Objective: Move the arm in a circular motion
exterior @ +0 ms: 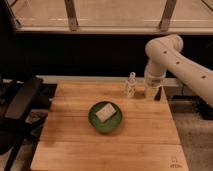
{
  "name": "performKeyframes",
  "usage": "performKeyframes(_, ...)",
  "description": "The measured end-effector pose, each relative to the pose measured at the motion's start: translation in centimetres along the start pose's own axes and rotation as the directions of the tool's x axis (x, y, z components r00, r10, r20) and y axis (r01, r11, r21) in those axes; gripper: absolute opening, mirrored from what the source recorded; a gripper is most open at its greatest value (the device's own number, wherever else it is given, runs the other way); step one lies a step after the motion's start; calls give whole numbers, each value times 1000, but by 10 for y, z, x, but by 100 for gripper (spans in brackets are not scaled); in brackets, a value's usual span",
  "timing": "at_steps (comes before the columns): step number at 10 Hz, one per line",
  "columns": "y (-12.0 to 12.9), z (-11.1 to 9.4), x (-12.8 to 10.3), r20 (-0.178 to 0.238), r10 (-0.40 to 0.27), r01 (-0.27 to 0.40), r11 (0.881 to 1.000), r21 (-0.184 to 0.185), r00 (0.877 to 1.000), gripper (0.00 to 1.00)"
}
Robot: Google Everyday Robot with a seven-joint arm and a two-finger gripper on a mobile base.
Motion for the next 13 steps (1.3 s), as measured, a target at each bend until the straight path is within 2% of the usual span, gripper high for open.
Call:
performKeyframes(1,-10,1,-14,-2,-15,15,1000,0,1000,65)
performKeyframes(3,-23,1,-25,-8,-30,30,1000,0,1000,65)
performKeyframes(5,-19,2,-47,-11,-71,71,997,-9,997,65)
performKeyframes(7,-3,2,-62,-3,-92,92,996,-12,996,65)
performKeyframes(11,40,1,-48,12,-129,129,991,-18,992,65)
performKeyframes(13,51,3,-45,21,-131,131,991,-21,991,65)
